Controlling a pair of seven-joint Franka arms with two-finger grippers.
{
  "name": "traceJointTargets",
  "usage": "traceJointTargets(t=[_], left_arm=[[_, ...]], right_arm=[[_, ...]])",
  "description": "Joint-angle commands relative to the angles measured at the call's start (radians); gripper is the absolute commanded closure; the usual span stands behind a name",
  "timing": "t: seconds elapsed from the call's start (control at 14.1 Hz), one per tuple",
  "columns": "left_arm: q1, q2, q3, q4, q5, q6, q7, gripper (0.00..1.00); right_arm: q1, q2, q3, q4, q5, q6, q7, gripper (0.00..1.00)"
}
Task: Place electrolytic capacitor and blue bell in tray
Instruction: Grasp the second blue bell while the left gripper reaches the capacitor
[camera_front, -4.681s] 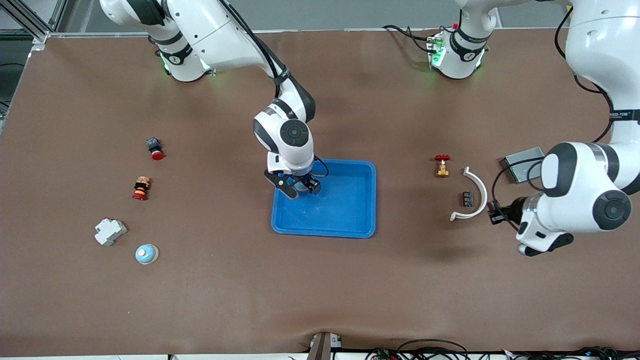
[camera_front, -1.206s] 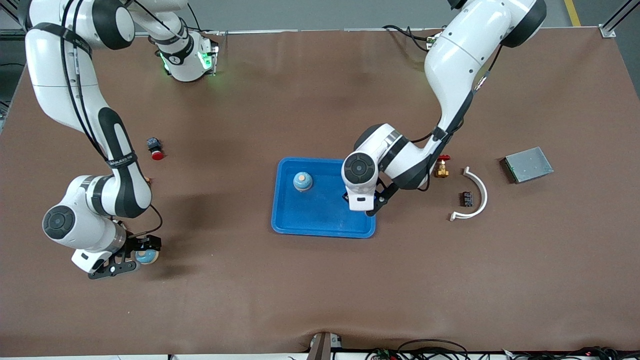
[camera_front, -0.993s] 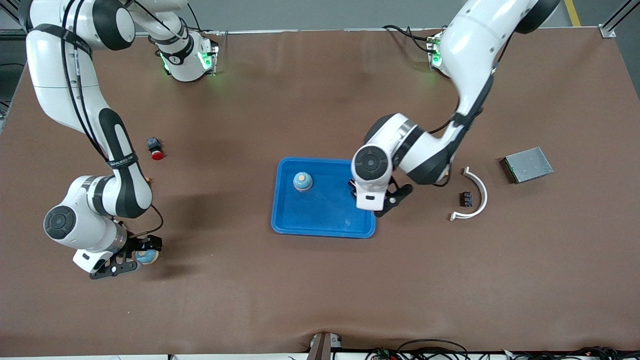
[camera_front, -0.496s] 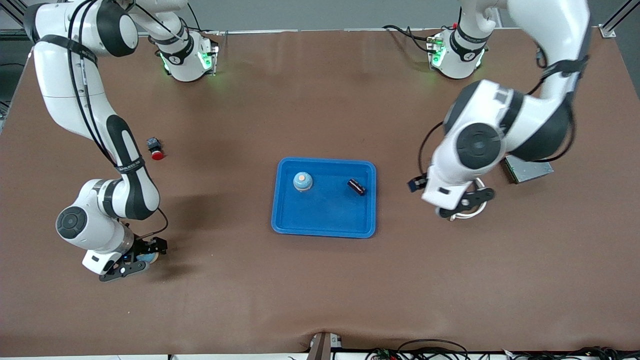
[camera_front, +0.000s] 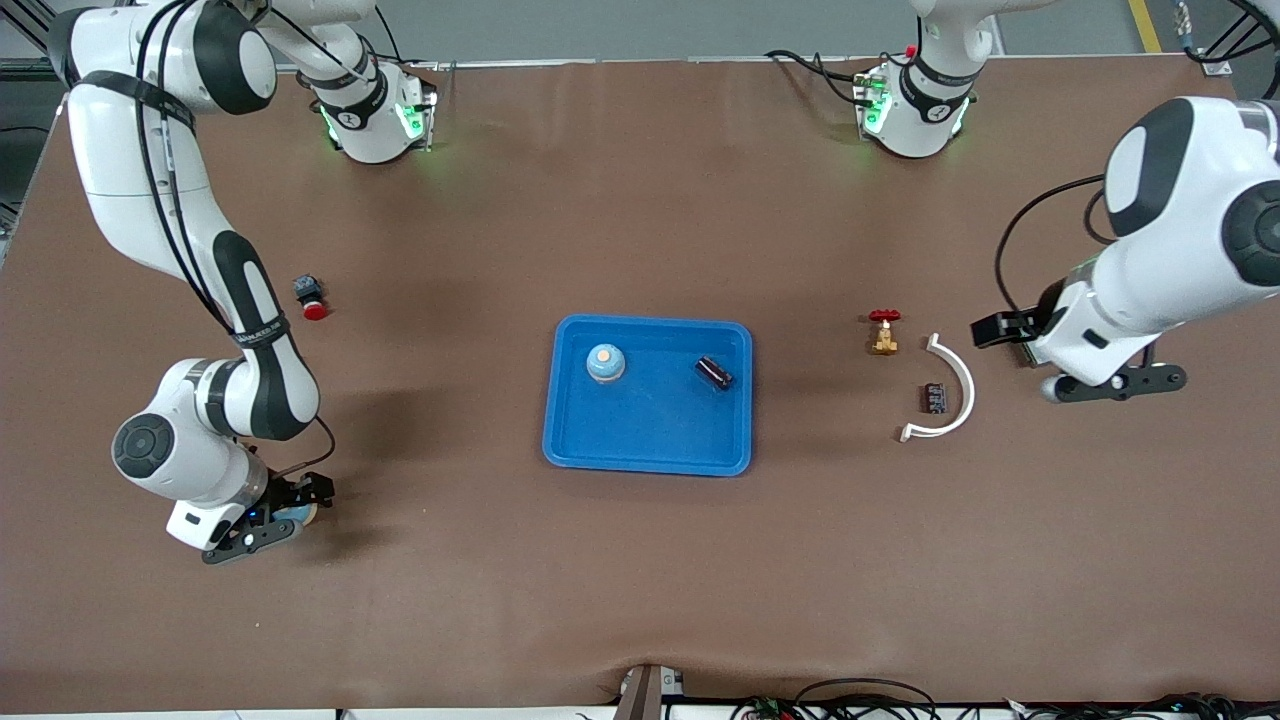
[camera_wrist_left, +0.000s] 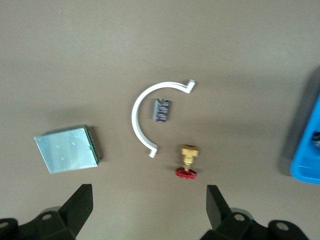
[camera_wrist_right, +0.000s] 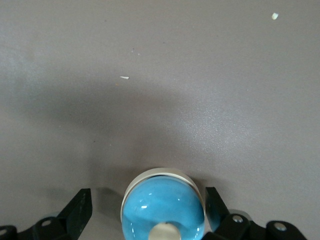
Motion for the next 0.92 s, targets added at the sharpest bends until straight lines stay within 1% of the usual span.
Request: traceJointTargets(t=[0.0, 0.14, 0.21, 0.35, 0.5, 0.57, 0.71, 0.78, 0.85], left_arm=[[0.026, -0.115, -0.008, -0.263, -0.018, 0.224, 0.053, 0.0], [0.025, -0.129, -0.008, -0.392, -0.009, 0.386, 0.056, 0.0], [0.025, -0.123, -0.008, -0.426, -0.004, 0.432, 0.079, 0.0], [0.025, -0.085, -0.008, -0.447, -0.004, 0.475, 0.122, 0.0], [0.025, -0.024, -0.008, -0.448, -0.003, 0.504, 0.123, 0.0], [0.023, 0.01, -0.006, -0.446, -0.001, 0.521, 0.123, 0.0], [0.025, 0.068, -0.006, -0.444, -0.001, 0.567, 0.123, 0.0], [0.023, 0.099, -0.006, -0.441, -0.001, 0.595, 0.123, 0.0], [0.023, 0.127, -0.006, -0.441, -0.001, 0.63, 0.123, 0.0]], right_arm=[[-0.018, 0.024, 0.011, 0.027, 0.007, -0.003, -0.039, 0.0], [-0.019, 0.029, 0.011, 0.027, 0.009, -0.003, -0.065, 0.0], [-0.027, 0.03, 0.011, 0.027, 0.01, -0.004, -0.088, 0.0], [-0.038, 0.033, 0.011, 0.027, 0.01, -0.004, -0.1, 0.0], [-0.038, 0.033, 0.013, 0.027, 0.01, -0.011, -0.102, 0.0], [-0.038, 0.033, 0.013, 0.027, 0.01, -0.014, -0.104, 0.02], [-0.038, 0.03, 0.013, 0.027, 0.012, -0.017, -0.125, 0.52], [-0.036, 0.03, 0.013, 0.027, 0.014, -0.017, -0.12, 0.87], [-0.035, 0.03, 0.014, 0.027, 0.024, -0.018, -0.113, 1.0]])
